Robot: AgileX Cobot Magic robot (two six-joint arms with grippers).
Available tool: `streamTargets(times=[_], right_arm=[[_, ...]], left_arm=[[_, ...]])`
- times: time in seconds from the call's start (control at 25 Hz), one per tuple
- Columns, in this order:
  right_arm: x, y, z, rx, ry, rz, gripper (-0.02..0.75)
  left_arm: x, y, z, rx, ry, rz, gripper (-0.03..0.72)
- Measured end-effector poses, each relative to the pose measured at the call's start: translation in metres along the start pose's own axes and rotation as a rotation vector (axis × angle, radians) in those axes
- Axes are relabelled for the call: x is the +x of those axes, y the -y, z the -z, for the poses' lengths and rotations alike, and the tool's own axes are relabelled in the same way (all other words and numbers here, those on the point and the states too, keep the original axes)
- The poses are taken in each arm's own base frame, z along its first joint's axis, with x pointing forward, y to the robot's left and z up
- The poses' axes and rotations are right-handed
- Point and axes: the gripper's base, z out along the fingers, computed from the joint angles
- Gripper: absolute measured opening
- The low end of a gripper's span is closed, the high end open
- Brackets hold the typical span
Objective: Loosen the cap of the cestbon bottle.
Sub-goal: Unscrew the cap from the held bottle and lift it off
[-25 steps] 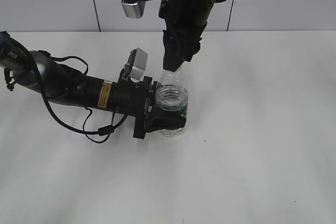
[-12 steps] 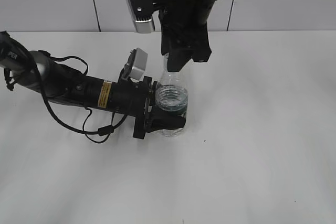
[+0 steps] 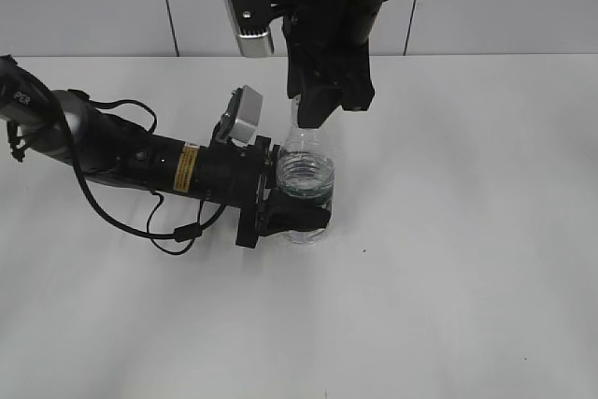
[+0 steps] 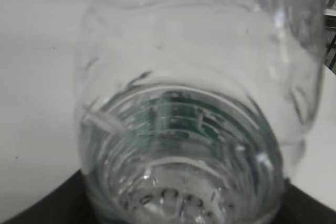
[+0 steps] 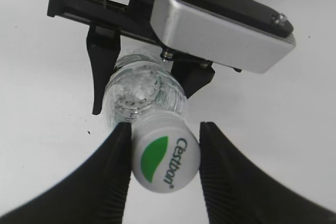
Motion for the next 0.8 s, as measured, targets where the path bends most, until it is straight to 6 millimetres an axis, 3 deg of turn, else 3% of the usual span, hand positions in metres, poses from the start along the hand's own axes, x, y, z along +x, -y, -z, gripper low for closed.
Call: streamTargets(times=[0.36, 0.8], right_arm=[[0.0001, 0.0, 0.0, 0.0, -0.002, -0.004, 0.304], [0.0015, 0.0004, 0.0, 0.005, -0.017, -0.032, 0.404]], left_arm=[[0.0, 0.0, 0.0, 0.0, 0.0, 0.0, 0.412], [0.0001, 0.0001, 0.0003, 0.003, 0.0, -0.001, 0.412]])
